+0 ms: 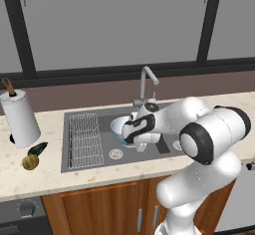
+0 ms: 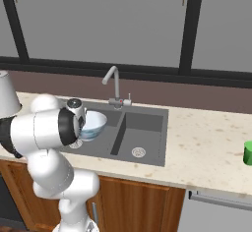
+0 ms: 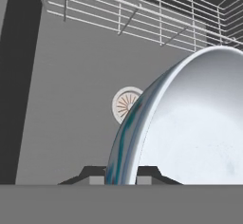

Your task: Remove the squash and eggplant from the sink. Then move the bowl and cup from the counter to the sink for washing.

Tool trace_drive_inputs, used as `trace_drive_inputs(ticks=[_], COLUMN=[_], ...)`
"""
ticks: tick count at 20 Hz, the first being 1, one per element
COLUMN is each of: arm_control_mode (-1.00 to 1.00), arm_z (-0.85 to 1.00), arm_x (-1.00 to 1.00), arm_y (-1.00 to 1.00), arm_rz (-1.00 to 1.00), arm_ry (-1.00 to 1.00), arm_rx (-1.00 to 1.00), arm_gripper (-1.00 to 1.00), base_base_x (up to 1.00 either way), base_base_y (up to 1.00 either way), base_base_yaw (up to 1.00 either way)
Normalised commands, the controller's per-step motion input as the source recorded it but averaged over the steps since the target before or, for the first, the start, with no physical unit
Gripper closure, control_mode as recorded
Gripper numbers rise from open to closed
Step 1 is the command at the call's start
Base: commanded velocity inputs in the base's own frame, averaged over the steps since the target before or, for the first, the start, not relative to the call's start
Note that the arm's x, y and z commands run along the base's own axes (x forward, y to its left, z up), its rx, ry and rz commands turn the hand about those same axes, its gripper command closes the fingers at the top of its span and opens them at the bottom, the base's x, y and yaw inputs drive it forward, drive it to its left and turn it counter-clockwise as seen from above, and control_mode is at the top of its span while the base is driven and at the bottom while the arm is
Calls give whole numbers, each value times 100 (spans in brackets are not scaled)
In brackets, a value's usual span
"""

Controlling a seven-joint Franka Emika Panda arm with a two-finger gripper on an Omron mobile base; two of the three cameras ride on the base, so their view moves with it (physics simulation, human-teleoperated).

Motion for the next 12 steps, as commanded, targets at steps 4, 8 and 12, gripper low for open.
trace_drive_inputs(ticks=[4,8,12], arm_control_mode=[-100,-100,-100], arm_z=[-11,-11,-14], arm_x=[12,12,14], arm_y=[-1,0,0], arm_rz=[0,0,0], arm_ry=[0,0,0], arm_rx=[0,0,0], arm_gripper=[100,100,100], base_base_x=[0,0,0], base_base_y=[0,0,0], base_base_yaw=[0,0,0])
